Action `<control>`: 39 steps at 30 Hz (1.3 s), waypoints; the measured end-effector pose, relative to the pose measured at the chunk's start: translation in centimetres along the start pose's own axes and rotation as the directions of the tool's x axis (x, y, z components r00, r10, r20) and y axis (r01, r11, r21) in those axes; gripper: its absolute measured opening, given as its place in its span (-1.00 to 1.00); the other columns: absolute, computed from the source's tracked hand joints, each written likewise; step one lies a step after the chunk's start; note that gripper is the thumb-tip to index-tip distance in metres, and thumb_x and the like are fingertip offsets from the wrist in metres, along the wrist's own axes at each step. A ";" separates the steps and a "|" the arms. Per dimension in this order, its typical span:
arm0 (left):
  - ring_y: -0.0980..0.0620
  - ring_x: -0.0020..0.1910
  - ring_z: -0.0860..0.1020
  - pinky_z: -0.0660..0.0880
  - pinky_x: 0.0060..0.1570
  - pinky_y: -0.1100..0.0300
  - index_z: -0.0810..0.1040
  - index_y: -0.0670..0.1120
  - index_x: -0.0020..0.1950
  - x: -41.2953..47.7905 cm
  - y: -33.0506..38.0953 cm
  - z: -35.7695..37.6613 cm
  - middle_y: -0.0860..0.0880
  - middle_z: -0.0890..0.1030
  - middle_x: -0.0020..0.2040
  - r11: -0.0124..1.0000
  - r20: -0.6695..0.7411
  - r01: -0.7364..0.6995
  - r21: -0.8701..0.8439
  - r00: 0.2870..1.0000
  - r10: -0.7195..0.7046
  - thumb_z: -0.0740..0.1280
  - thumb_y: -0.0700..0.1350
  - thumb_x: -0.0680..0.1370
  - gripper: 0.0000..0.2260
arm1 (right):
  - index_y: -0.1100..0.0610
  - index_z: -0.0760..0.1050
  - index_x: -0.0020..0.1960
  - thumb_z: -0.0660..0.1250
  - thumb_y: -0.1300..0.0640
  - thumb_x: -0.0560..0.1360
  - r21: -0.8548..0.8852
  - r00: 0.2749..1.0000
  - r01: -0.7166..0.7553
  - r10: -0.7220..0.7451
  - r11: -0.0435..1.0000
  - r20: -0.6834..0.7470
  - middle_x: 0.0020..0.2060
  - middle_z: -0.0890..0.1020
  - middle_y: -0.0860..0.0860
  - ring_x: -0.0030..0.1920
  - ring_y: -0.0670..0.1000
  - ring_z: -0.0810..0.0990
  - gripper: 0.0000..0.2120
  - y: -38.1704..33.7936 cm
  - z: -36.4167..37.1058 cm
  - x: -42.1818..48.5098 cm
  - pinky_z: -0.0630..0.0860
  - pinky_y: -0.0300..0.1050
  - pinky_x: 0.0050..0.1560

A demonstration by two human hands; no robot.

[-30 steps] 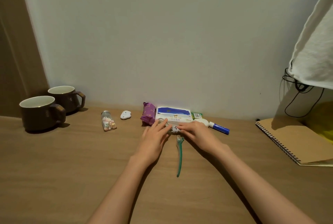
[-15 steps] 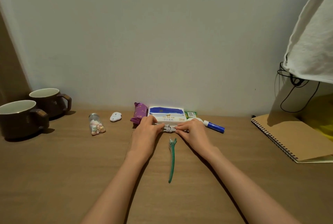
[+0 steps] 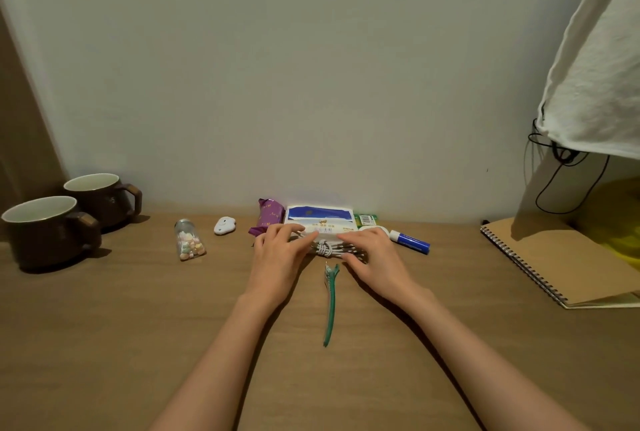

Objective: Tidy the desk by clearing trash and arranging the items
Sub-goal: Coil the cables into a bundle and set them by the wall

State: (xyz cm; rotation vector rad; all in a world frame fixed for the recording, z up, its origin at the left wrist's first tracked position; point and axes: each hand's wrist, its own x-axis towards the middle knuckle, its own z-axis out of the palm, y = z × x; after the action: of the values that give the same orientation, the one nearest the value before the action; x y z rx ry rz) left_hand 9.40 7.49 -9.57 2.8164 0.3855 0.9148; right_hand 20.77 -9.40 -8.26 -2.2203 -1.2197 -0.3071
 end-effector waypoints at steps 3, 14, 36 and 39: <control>-0.07 0.26 0.40 0.33 0.14 -0.01 0.48 0.09 0.32 -0.4 0.2 -0.5 -0.02 0.51 0.28 0.995 -0.056 0.022 -0.101 0.998 -0.028 0.32 -0.13 0.53 -0.63 | -0.10 0.49 0.30 0.35 0.15 0.50 -0.042 0.989 0.145 -0.143 0.989 0.036 0.25 0.53 -0.14 0.25 -0.09 0.34 -0.61 -1.2 -1.6 -0.9 0.40 -0.05 0.25; 0.00 0.16 0.42 0.33 0.05 0.12 0.53 0.07 0.26 -3.0 -0.2 -2.9 0.06 0.57 0.14 0.953 -0.081 0.113 -0.282 0.987 -0.141 0.28 -0.14 0.56 -0.71 | -0.10 0.60 0.12 0.32 -0.10 0.51 -0.163 0.911 0.389 -0.352 0.907 0.217 0.13 0.59 -0.16 0.16 -0.07 0.39 -0.77 -2.9 -2.5 -3.5 0.40 -0.14 0.11; -0.03 0.04 0.47 0.41 0.00 0.08 0.62 0.02 0.07 -2.8 -2.2 -3.4 0.00 0.57 0.01 0.939 -0.179 0.256 -0.230 0.937 -0.299 0.32 -0.08 0.52 -0.83 | -0.04 0.67 0.03 0.51 0.03 0.37 -0.105 0.983 0.076 -0.092 0.992 -0.158 -0.09 0.65 -0.10 -0.05 0.01 0.49 -0.77 -1.6 2.3 0.2 0.34 -0.12 -0.16; -0.14 0.12 0.39 0.41 0.09 -0.02 0.56 -0.02 0.10 -3.2 -4.2 -4.8 -0.10 0.47 0.09 0.851 -0.340 0.482 -0.210 0.780 -0.525 0.37 -0.06 0.47 -0.79 | -0.07 0.65 0.06 0.50 -0.01 0.36 -0.101 0.974 0.098 -0.116 0.990 -0.193 -0.04 0.63 -0.13 -0.01 -0.01 0.47 -0.73 -1.4 2.3 0.1 0.33 -0.10 -0.08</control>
State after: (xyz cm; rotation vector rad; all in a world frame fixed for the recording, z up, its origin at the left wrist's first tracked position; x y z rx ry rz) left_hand 3.24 10.93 -8.43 2.2214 1.0468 1.2940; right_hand 19.50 -7.44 -9.55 -2.1437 -1.2392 -0.6238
